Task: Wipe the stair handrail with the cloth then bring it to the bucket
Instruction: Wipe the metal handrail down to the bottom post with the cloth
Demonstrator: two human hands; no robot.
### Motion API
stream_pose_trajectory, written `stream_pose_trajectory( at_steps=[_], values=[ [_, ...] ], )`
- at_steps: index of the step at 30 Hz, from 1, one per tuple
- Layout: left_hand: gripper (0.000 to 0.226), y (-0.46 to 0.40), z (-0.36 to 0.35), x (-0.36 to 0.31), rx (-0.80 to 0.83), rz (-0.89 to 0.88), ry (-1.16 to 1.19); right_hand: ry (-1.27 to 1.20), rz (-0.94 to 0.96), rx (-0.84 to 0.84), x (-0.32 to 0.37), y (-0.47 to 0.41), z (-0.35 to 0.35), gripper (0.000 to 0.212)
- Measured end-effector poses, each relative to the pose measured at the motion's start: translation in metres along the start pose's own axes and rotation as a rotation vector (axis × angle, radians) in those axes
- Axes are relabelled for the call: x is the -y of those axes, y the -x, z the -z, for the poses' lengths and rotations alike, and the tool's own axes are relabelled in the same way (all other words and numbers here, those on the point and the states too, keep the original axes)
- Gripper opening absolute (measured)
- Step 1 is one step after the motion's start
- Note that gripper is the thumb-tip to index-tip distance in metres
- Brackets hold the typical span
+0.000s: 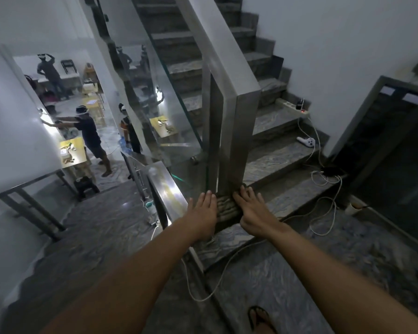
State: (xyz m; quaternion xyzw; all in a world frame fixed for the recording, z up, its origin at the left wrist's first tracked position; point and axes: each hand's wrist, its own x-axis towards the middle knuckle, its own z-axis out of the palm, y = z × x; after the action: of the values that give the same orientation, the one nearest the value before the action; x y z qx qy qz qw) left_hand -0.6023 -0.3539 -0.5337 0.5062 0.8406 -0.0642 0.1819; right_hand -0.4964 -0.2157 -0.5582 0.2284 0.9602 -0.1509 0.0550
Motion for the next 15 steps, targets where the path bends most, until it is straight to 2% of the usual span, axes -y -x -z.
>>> stream_pose_trajectory(
  at_steps=[5,8,13,15],
  values=[
    [0.077,0.013,-0.013,0.021,-0.017,-0.061,0.019,0.000,-0.030,-0.019,0.015,0.006,-0.012,0.083],
    [0.074,0.024,-0.016,0.041,0.006,-0.056,0.005,0.053,0.013,-0.028,0.030,0.011,-0.020,0.087],
    [0.075,0.035,-0.016,0.063,0.048,0.066,-0.010,0.016,0.239,0.027,0.035,0.019,-0.020,0.088],
    [0.078,0.037,-0.017,0.053,-0.014,0.122,-0.006,-0.117,0.219,-0.022,0.027,0.021,-0.010,0.081]
  ],
)
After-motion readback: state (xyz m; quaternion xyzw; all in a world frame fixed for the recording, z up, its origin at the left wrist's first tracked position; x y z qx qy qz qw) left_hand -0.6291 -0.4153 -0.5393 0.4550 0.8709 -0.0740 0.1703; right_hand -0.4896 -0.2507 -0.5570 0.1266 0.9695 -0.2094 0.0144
